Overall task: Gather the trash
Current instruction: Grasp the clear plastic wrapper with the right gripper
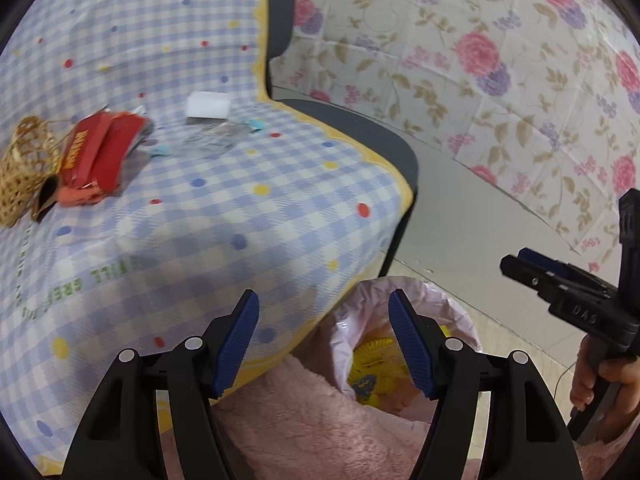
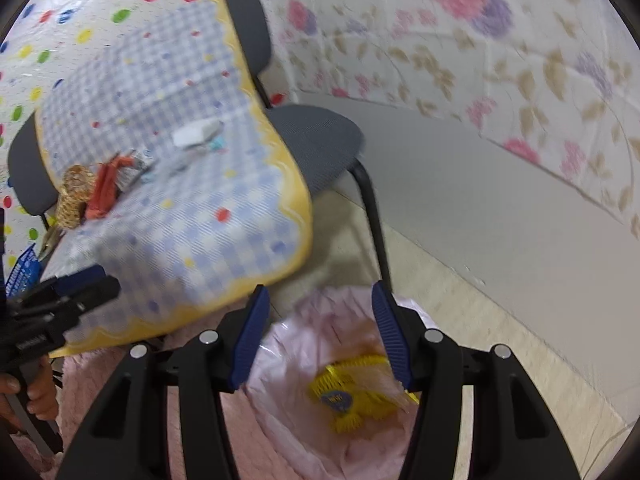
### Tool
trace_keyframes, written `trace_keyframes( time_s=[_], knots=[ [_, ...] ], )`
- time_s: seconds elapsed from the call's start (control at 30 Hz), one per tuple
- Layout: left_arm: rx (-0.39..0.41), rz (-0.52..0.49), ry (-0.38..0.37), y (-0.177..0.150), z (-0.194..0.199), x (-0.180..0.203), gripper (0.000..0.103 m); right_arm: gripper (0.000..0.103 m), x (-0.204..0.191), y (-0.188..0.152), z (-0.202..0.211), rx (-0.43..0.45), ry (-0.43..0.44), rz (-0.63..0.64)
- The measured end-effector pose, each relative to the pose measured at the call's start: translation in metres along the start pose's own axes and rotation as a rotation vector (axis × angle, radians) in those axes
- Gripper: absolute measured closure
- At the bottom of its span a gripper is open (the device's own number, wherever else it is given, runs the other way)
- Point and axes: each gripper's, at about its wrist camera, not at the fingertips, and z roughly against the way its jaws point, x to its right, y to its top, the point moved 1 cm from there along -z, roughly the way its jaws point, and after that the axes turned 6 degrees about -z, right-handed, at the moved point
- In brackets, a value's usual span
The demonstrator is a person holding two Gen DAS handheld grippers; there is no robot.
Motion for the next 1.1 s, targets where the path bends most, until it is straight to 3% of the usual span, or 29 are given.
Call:
trace_keyframes(
  time_s=[0.23,0.57,0.67,0.9,1.1],
  knots=[
    [0.044,0.074,0.095,0.004,0.015,-0.045,0.035,0.056,-0.049,0.031,-0.023,0.014,0.095,0.098],
    [0.118,0.121,0.312,0.032,0.033,-0.109,0.035,0.056,-0.13,0.088,-0.093,-0.023,0.264,0.161],
    [0.126,0.119,0.354,0.04,0.032,-0.124,0.035,0.062,-0.146,0.1,-0.123,-0.063,0.294,0.142],
    [0.107,0.113,0.376,0.049,0.018,-0.146,0.035,0.062,-0.16,0.114,-0.181,-0.162,0.322,0.051],
    [0.093,0.127,0.366,0.051,0.008,-0.161,0.035,0.062,-0.158,0.128,-0.226,-0.232,0.381,-0.123]
  ],
)
